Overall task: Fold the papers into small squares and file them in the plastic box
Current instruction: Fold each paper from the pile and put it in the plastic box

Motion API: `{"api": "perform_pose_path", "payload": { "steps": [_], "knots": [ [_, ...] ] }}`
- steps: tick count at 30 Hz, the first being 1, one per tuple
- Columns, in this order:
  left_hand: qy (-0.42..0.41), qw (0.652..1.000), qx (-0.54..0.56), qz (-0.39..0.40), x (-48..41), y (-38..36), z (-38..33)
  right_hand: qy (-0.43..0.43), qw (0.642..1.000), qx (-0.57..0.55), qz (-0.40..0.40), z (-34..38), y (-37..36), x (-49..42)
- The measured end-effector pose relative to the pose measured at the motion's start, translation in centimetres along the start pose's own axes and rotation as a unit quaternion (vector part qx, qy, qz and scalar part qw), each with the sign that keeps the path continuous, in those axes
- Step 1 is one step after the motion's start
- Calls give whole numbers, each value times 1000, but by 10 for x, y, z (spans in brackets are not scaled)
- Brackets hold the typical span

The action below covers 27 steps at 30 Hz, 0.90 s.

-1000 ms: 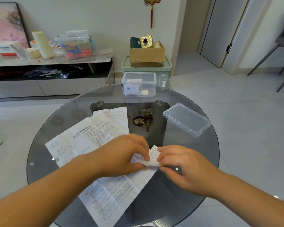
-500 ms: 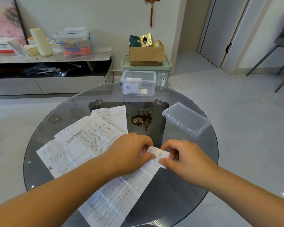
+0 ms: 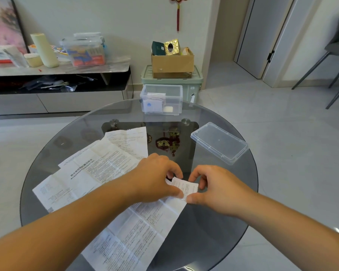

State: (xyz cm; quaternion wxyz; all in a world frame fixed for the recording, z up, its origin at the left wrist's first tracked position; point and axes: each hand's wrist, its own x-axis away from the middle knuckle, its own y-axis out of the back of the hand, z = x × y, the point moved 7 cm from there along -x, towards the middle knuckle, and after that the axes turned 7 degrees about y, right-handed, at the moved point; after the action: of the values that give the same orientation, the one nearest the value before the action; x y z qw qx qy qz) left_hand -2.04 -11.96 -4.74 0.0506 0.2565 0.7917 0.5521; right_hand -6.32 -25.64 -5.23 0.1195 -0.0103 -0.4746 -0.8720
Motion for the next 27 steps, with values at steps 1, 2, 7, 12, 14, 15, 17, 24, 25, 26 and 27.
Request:
{"api": "perform_pose_path", "payload": {
  "steps": [1,2,7,12,14,15,17,24,25,26,27],
  "knots": [
    [-2,1000,1,4,0,0,-1,-7,1000,-1,2,0,0,-1],
    [-2,1000,3,8,-1,1,-2,-14,1000,-2,6,1,-1,-3],
    [11,999,26,36,-7,0,-4,-27,999,28,34,7,4,-7],
    [3,999,32,35,-6,0,-6,3,998,40,40,7,4,-7],
    [0,999,32,30,-5,1,-6,12,999,30,35,7,4,-7],
    [-3,999,39,29,-4,1,-6,13,999,20,32,6,4,-7],
    [-13,998,55,25,-2,4,-8,16,1000,-7,23,3,5,-8],
    [-43,989,137,-17,2,45,-4,69,992,-96,-36,22,36,-17],
    [-40,988,149,-25,0,54,-2,73,991,-97,-50,27,43,-21],
    [-39,987,148,-43,-4,67,2,81,990,-93,-63,33,51,-28],
    [-39,988,137,-63,-10,79,5,89,989,-85,-78,39,59,-37]
  ]
}}
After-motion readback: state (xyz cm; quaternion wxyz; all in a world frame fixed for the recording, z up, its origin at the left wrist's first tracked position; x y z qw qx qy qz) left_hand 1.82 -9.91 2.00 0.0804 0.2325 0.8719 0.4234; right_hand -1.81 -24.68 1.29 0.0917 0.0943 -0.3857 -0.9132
